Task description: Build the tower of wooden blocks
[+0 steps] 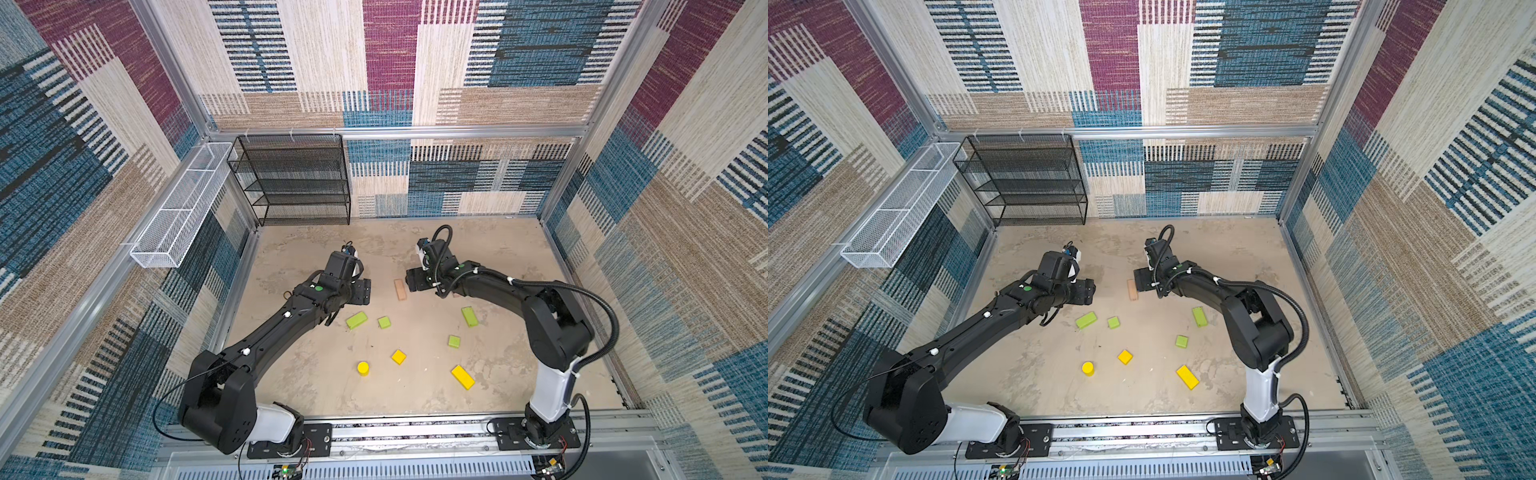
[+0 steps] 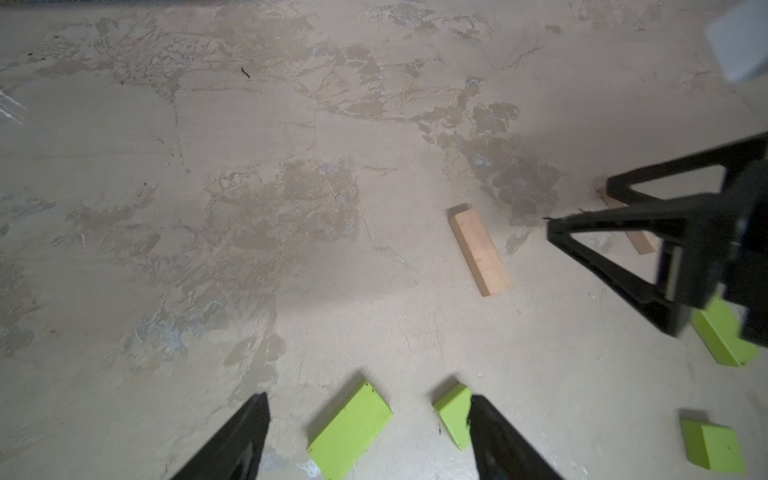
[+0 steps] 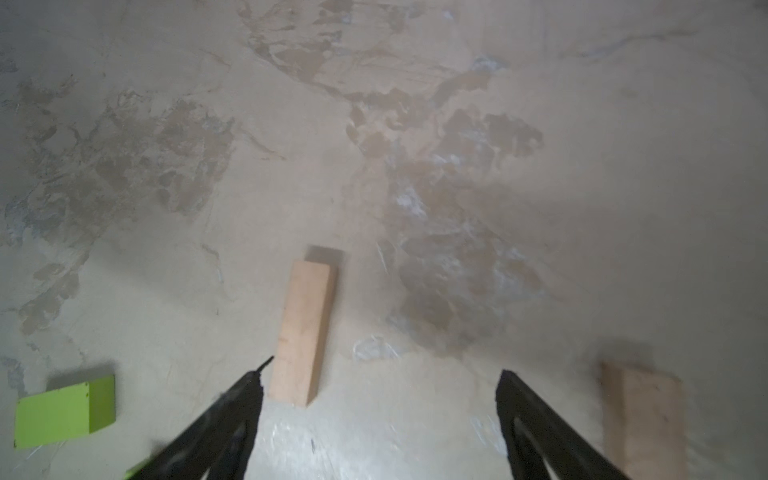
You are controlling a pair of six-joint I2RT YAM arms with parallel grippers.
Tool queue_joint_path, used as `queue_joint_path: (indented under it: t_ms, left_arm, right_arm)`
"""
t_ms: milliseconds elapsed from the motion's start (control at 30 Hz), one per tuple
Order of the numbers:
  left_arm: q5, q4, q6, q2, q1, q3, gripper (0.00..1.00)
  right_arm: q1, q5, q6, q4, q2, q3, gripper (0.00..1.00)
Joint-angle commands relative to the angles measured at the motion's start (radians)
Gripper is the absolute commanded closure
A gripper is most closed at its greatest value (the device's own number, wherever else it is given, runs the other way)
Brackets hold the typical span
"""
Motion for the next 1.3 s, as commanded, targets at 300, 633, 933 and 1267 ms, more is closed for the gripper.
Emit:
queue_joint_path:
  t_ms: [300,633,933,1267]
  left_arm:
    - [-0.078,-0.027,-0.074,-0.075,-0.005,-0.050,0.22]
    - [-0.089,-0.038,-0.089,-0.137,-0.005,-0.091,0.22]
    - [-0.093,-0.043,-0.096,-0.155,-0.005,-0.094,0.23]
    - [-0.096,-0.044,-0.093,-0.155,-0.005,-0.097,0.23]
  right_arm:
    - [0.069,0.028,-0.063,-0.256,0.279,0.383,0.09]
    - [0.077,0.118,-0.060,-0.298,0.351,0.436,0.11]
    - [0.076,0.212,-0.028,-0.302,0.381,0.451,0.13]
    - [0.071,0.320,-0.003,-0.309,0.372,0.436,0.17]
